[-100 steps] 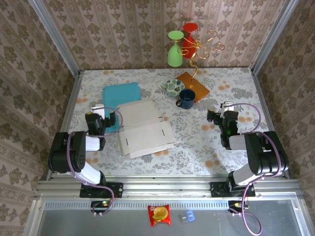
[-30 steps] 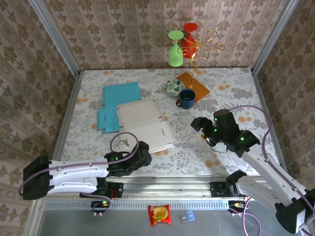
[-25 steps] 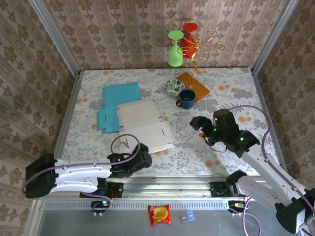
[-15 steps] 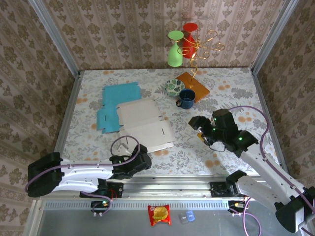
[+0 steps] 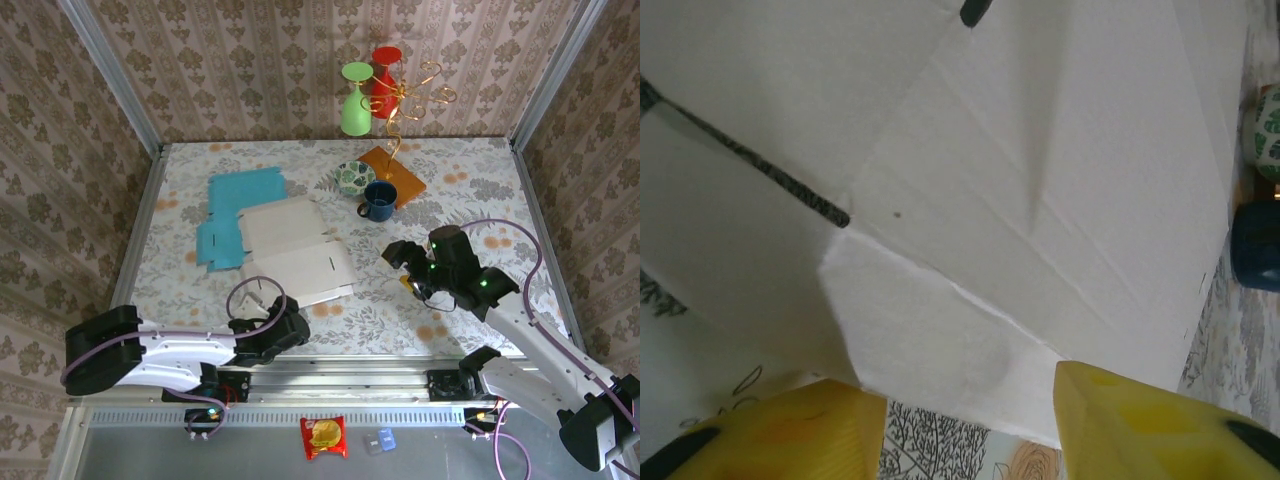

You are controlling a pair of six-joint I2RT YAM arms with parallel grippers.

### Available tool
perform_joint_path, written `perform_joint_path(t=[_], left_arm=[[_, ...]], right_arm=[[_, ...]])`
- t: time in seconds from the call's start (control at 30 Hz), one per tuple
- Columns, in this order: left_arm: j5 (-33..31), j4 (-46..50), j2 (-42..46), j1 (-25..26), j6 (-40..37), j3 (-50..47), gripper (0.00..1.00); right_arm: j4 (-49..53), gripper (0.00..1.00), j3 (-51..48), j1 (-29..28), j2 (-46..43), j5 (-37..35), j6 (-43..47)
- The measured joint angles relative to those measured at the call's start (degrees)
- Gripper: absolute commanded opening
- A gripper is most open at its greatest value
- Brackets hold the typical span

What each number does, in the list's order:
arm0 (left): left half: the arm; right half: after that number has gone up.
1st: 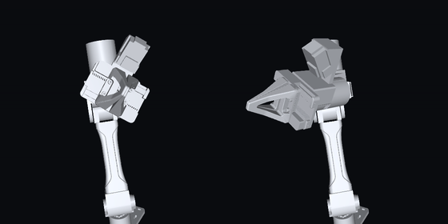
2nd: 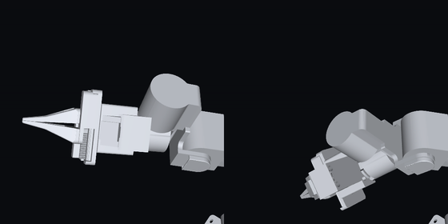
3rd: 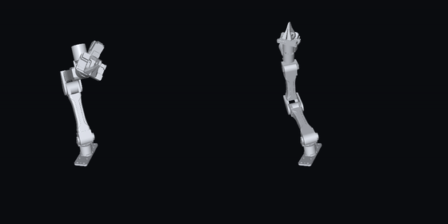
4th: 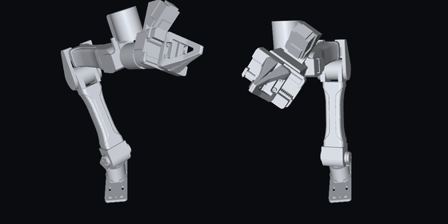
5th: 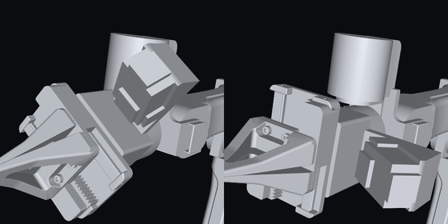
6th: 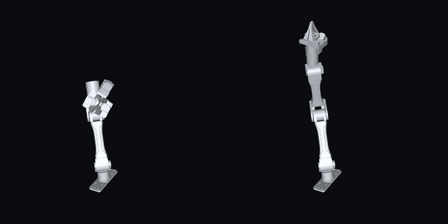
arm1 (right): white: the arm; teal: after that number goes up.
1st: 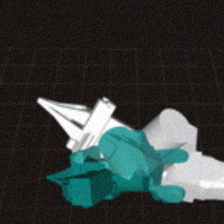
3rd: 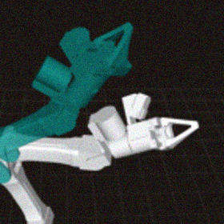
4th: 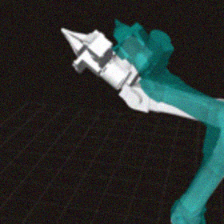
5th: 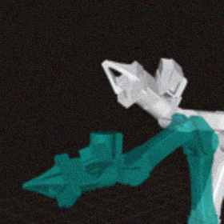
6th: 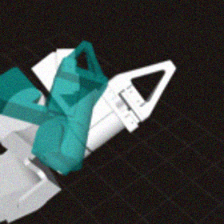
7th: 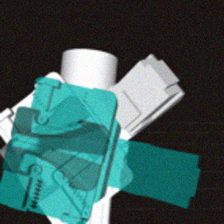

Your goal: Fold the paper box

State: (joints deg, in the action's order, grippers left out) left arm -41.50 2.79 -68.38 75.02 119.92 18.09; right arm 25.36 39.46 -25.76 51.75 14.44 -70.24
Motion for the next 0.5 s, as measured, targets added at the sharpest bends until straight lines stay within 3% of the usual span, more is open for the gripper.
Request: perform_joint_path(t=[0.3,0.5], left_arm=[[-5.0,-6.1,0.2,0.0,0.5,-0.8,0.00],[-6.8,-9.0,3.1,0.0,0.2,-0.8,0.00]], right_arm=[[-1.7,0.79,-1.6,0.0,0.0,0.7,-1.7],[-5.6,0.78,-5.0,-1.9,-0.6,0.2,-5.9]])
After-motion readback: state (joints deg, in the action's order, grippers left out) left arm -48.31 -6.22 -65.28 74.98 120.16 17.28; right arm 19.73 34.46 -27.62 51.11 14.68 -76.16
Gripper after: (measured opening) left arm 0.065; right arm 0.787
